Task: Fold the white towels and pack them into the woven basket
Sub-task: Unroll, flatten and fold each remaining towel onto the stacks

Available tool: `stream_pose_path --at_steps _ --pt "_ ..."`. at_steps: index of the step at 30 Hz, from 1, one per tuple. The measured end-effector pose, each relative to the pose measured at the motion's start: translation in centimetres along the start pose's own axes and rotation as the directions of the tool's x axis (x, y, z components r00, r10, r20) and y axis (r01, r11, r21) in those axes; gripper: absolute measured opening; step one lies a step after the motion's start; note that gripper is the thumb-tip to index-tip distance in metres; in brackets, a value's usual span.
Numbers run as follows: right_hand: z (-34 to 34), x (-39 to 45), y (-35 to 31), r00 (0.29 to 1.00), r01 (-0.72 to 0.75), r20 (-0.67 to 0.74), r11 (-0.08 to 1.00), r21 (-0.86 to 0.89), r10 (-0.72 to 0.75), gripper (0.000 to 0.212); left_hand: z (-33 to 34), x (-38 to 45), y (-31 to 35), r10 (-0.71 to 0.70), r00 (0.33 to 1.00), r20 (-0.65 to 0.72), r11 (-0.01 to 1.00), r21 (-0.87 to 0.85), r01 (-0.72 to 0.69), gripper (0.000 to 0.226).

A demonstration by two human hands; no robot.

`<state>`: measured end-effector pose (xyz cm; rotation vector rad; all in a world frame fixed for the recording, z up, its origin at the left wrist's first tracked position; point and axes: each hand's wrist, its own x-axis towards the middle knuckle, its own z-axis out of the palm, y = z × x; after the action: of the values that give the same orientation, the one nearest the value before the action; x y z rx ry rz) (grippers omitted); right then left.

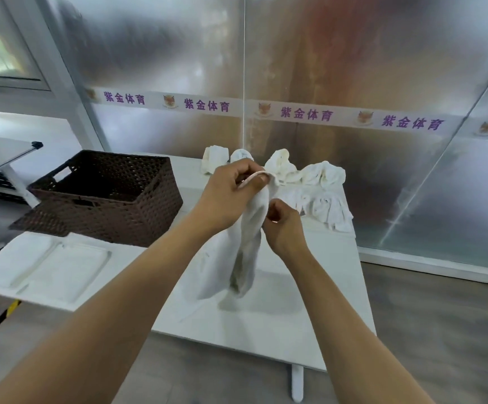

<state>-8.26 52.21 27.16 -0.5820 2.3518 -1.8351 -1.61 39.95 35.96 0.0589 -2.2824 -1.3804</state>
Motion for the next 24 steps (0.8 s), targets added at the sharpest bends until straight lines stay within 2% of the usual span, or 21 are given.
stream_pose_path --at_steps 3,4,6,9,12,14,16,18,19,21,23,24 --pt "1.2 -0.4 0.1 0.994 0.02 0.106 0.999 0.05 -0.025 0.008 -1.1 -0.5 -0.1 -0.068 0.995 -0.076 0.997 0.022 0.07 0.013" --pt "1.4 -0.5 0.1 0.997 0.001 0.079 0.998 0.067 -0.007 0.008 -1.6 -0.6 -0.4 -0.087 0.99 -0.108 0.995 0.038 0.091 0.014" --pt "1.7 -0.6 0.4 0.998 -0.01 -0.066 0.996 0.089 0.015 0.01 -2.7 -0.9 -1.2 -0.107 0.982 -0.158 0.99 0.073 0.12 0.016" --pt "2.7 -0.8 0.1 0.969 0.113 -0.217 0.993 -0.04 -0.119 0.015 -3.9 -1.8 -2.7 -0.118 0.971 -0.208 0.985 0.1 0.141 0.016" --pt "4.2 -1.9 -1.3 0.936 0.205 -0.293 0.979 0.005 -0.194 0.016 -5.3 -2.0 -3.0 -0.088 0.971 -0.223 0.987 0.112 0.116 0.014" --pt "4.5 -2.4 -2.5 0.925 0.275 -0.269 0.961 -0.008 -0.267 0.016 -6.7 -1.8 -2.7 -0.064 0.969 -0.239 0.991 0.101 0.091 0.01" --pt "4.5 -2.0 -3.1 0.922 0.333 -0.153 0.931 -0.153 -0.355 0.03 -8.1 -1.5 -2.4 -0.033 0.97 -0.241 0.993 0.102 0.059 0.01" --pt "4.3 -1.2 -2.4 0.91 0.367 -0.056 0.86 -0.355 -0.411 0.03 -9.4 -1.4 -2.7 -0.015 0.965 -0.26 0.997 0.072 0.035 0.011" --pt "4.1 -0.8 -1.5 0.913 0.347 -0.045 0.831 -0.435 -0.405 0.029 -10.0 -1.2 -3.1 -0.012 0.957 -0.289 0.999 0.042 0.025 0.01" --pt "3.8 -0.3 0.8 0.939 0.198 -0.14 0.825 -0.53 -0.315 0.024 -11.2 -0.7 -4.1 -0.012 0.944 -0.329 1.0 0.004 0.014 0.009" --pt "3.5 0.1 2.4 0.937 -0.078 -0.323 0.817 -0.572 -0.137 0.014 -11.7 -0.5 -4.9 0.0 0.952 -0.306 0.999 0.033 0.011 0.01" --pt "3.2 0.2 3.0 0.911 -0.226 -0.412 0.806 -0.547 -0.024 0.013 -11.7 -0.6 -5.2 0.01 0.957 -0.291 0.999 0.051 0.005 0.01"
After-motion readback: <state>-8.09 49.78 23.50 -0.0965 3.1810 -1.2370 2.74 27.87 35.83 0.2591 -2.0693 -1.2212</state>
